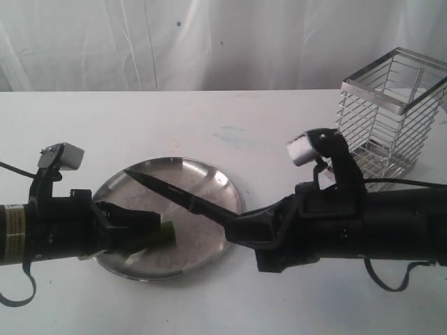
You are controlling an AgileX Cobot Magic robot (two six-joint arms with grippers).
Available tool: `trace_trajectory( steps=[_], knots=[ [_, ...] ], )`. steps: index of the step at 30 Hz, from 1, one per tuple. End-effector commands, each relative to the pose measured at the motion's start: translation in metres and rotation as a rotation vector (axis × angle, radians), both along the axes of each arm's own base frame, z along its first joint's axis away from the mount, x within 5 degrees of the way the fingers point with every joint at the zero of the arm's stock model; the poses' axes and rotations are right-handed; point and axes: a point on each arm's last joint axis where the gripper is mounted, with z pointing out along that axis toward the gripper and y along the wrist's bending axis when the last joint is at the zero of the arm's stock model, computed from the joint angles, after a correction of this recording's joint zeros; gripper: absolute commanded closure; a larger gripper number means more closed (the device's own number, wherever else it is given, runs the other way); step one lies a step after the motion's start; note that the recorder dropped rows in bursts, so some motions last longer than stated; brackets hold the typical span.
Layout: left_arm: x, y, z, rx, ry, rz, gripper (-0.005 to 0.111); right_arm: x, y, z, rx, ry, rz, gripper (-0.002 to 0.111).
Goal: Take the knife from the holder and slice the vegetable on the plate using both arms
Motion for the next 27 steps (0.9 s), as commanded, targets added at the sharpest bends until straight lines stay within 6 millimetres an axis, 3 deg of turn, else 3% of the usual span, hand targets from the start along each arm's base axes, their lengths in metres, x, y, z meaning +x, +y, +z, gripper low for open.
trace_trajectory(
  steps=[1, 13, 20, 27],
  knots=[
    [-0.002, -0.005, 0.001, -0.064, -0.01, -0.043, 0.107, 0.008, 0.008, 0.009, -0.024, -0.001, -0.072, 0.108],
    [0.002, -0.004, 0.002, -0.06, -0.044, 0.0, 0.107, 0.006, 0.041, 0.001, -0.084, 0.036, -0.034, 0.108],
    [-0.004, -0.005, -0.003, 0.014, -0.049, -0.088, 0.107, 0.011, 0.047, 0.006, -0.108, 0.007, -0.079, 0.108],
    [0.001, -0.002, -0.011, 0.06, -0.025, -0.037, 0.107, 0.012, 0.051, 0.013, -0.065, 0.022, -0.062, 0.108]
  ],
)
